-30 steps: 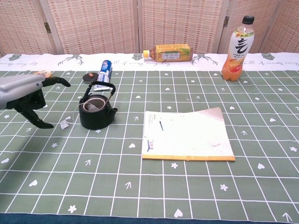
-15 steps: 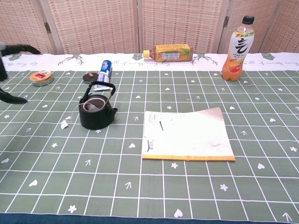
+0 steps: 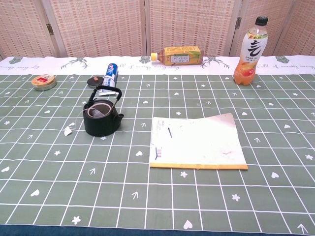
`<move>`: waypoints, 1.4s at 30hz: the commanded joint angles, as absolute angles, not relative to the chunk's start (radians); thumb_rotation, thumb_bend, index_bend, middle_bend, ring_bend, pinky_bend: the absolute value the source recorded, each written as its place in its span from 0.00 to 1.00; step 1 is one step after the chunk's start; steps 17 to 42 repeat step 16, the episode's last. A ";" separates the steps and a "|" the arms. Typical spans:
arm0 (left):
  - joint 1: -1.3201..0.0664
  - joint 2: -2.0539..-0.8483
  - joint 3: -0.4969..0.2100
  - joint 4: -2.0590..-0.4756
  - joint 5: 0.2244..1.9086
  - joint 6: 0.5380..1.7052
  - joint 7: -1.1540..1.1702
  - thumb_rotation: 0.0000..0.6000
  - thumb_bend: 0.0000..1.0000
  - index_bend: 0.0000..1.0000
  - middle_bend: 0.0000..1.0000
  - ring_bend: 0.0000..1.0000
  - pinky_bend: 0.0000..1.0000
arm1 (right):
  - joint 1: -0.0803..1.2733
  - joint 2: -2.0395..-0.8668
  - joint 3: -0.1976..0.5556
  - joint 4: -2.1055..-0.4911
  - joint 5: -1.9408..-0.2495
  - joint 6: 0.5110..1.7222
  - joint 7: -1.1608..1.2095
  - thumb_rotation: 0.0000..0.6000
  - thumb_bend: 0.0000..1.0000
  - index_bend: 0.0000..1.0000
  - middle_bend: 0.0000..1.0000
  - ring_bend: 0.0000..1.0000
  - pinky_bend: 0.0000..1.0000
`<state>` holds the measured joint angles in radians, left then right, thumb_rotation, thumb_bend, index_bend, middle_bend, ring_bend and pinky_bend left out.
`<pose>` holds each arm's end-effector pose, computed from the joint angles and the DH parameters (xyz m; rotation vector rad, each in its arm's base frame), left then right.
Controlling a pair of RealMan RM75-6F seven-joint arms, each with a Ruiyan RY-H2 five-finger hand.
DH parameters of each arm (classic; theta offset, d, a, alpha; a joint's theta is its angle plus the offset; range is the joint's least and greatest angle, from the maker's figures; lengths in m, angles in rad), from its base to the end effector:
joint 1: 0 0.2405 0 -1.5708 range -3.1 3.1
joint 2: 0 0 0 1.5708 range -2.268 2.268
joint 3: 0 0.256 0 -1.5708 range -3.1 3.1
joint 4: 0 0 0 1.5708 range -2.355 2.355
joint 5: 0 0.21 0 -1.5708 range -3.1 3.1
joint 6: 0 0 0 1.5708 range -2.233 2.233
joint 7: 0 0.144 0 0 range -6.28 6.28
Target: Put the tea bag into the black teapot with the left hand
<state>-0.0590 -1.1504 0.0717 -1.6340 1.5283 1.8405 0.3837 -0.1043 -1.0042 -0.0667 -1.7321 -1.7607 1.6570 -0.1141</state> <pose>-0.2952 0.1437 0.1776 -1.3166 -0.5057 -0.7557 -0.2857 -0.0987 0.1781 1.4857 -0.8129 0.8678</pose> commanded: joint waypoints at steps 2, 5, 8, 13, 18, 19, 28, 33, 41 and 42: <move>-0.031 -1.125 0.159 -1.682 1.553 1.731 0.263 0.67 0.07 0.05 0.26 0.19 0.32 | -0.101 -1.008 -0.067 -1.733 -1.762 1.647 -0.127 1.00 0.42 0.00 0.00 0.00 0.00; -0.046 -1.102 0.178 -1.703 1.559 1.655 0.231 0.67 0.07 0.03 0.19 0.13 0.24 | -0.100 -1.013 -0.068 -1.735 -1.763 1.642 -0.139 1.00 0.42 0.00 0.00 0.00 0.00; -0.050 -1.099 0.174 -1.715 1.562 1.624 0.231 0.67 0.06 0.01 0.16 0.11 0.21 | -0.103 -1.013 -0.069 -1.735 -1.767 1.648 -0.139 1.00 0.42 0.00 0.00 0.00 0.00; -0.040 -1.090 0.171 -1.722 1.594 1.620 0.201 0.67 0.06 0.00 0.14 0.10 0.20 | -0.101 -1.013 -0.068 -1.734 -1.767 1.646 -0.135 1.00 0.42 0.00 0.00 0.00 0.00; -0.030 -1.093 0.165 -1.721 1.597 1.621 0.212 0.67 0.06 0.00 0.13 0.10 0.20 | -0.095 -1.017 -0.069 -1.734 -1.768 1.633 -0.148 1.00 0.42 0.00 0.00 0.00 0.00; -0.030 -1.093 0.165 -1.721 1.597 1.621 0.212 0.67 0.06 0.00 0.13 0.10 0.20 | -0.095 -1.017 -0.069 -1.734 -1.768 1.633 -0.148 1.00 0.42 0.00 0.00 0.00 0.00; -0.030 -1.093 0.165 -1.721 1.597 1.621 0.212 0.67 0.06 0.00 0.13 0.10 0.20 | -0.095 -1.017 -0.069 -1.734 -1.768 1.633 -0.148 1.00 0.42 0.00 0.00 0.00 0.00; -0.030 -1.093 0.165 -1.721 1.597 1.621 0.212 0.67 0.06 0.00 0.13 0.10 0.20 | -0.095 -1.017 -0.069 -1.734 -1.768 1.633 -0.148 1.00 0.42 0.00 0.00 0.00 0.00; -0.030 -1.093 0.165 -1.721 1.597 1.621 0.212 0.67 0.06 0.00 0.13 0.10 0.20 | -0.095 -1.017 -0.069 -1.734 -1.768 1.633 -0.148 1.00 0.42 0.00 0.00 0.00 0.00; -0.030 -1.093 0.165 -1.721 1.597 1.621 0.212 0.67 0.06 0.00 0.13 0.10 0.20 | -0.095 -1.017 -0.069 -1.734 -1.768 1.633 -0.148 1.00 0.42 0.00 0.00 0.00 0.00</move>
